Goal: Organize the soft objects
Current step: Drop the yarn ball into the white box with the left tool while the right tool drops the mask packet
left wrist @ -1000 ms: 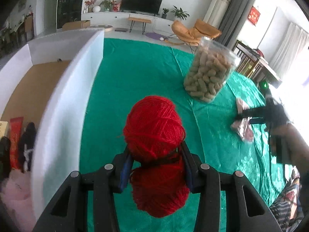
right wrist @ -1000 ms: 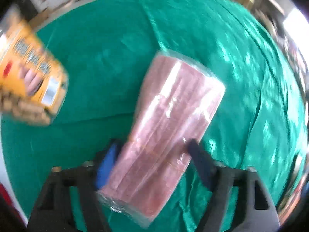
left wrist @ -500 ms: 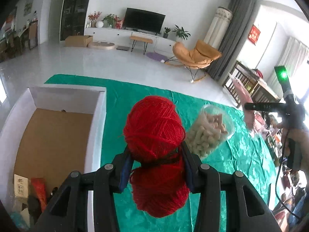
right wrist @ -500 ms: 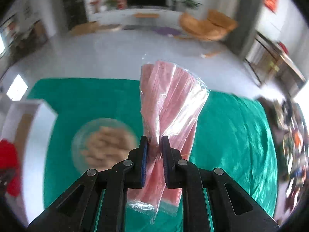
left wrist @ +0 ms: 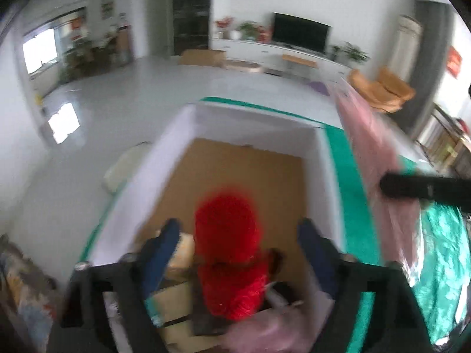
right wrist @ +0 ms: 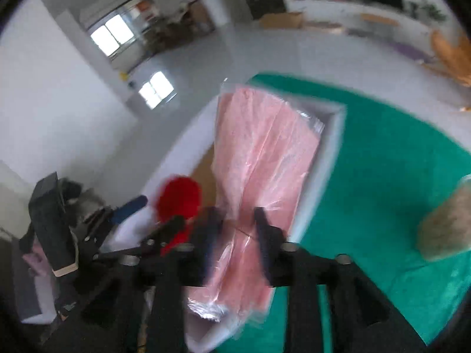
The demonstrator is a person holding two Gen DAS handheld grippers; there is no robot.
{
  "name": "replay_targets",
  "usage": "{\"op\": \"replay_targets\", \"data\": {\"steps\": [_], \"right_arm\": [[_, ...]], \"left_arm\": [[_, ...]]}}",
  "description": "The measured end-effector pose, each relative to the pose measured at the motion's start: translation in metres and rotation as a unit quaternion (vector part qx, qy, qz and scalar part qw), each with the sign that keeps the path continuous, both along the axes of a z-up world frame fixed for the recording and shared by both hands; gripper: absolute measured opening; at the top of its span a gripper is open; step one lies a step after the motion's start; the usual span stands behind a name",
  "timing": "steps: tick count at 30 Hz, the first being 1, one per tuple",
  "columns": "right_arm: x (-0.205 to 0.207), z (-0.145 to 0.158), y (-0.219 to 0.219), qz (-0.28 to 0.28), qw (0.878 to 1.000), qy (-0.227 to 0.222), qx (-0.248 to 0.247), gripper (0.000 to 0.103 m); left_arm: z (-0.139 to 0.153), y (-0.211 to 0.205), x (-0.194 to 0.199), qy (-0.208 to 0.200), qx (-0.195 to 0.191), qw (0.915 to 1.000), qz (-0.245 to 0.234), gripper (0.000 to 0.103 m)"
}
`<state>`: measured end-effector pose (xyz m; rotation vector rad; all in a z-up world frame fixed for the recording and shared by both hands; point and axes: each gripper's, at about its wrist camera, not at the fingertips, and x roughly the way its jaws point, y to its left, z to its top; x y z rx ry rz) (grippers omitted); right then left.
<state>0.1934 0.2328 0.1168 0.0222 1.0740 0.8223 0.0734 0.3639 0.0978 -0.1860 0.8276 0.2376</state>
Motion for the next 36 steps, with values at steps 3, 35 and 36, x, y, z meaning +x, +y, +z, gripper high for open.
{"op": "replay_targets", "data": {"steps": [3, 35, 36], "right_arm": [[-0.01, -0.02, 0.024, 0.018, 1.0, 0.005, -0.013, 0.08], [-0.075, -0.003, -0.001, 0.057, 0.98, -0.136, -0.136, 0.08], [-0.075, -0.004, -0.002, 0.057, 0.98, -0.136, -0.135, 0.08]], "left_arm": [[-0.001, 0.016, -0.023, -0.012, 0.024, 0.9991, 0.034, 0.09], [0.011, -0.001, -0.067, -0.018, 0.077, 0.9829, 0.167, 0.101], [0.01, -0.003, -0.066, -0.015, 0.081, 0.9826, 0.167, 0.101]]}}
